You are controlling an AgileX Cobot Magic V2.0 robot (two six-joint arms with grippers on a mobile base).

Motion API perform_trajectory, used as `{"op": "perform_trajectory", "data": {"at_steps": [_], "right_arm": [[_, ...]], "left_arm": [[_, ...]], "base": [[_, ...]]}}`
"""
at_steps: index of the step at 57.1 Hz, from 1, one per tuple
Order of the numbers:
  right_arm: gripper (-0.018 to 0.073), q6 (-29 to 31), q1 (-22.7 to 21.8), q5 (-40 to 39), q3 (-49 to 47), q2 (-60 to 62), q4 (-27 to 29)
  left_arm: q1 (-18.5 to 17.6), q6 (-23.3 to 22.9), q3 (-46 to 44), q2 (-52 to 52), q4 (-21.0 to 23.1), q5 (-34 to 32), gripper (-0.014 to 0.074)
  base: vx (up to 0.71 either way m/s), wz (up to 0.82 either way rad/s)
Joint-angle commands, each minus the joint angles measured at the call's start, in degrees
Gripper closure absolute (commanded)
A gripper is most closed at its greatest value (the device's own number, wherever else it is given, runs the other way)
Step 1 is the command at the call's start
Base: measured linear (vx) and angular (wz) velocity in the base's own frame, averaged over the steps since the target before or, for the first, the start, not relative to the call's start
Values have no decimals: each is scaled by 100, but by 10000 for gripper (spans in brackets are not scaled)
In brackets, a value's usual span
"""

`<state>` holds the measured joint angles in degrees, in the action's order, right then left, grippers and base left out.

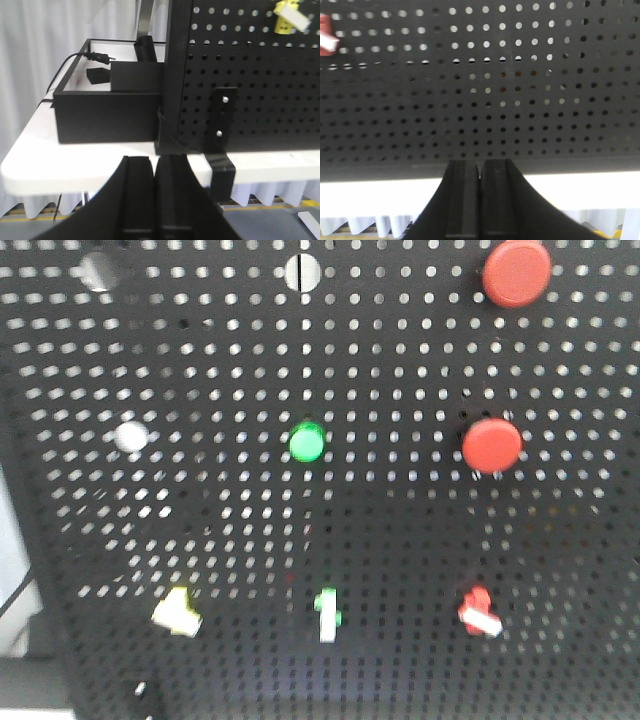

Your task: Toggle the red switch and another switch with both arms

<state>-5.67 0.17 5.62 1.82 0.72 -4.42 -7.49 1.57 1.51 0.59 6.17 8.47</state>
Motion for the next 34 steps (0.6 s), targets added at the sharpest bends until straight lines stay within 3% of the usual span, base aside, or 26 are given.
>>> {"op": "perform_trajectory", "data": {"at_steps": [1, 34], "right_arm": [[565, 19, -29, -503, 26, 55, -28], [565, 19, -29, -498, 26, 55, -28]], "left_arm": [[12, -67, 113, 109, 62, -496, 594], [12, -48, 113, 109, 56, -527, 594]], "base": [[19, -5], [8, -2]]}}
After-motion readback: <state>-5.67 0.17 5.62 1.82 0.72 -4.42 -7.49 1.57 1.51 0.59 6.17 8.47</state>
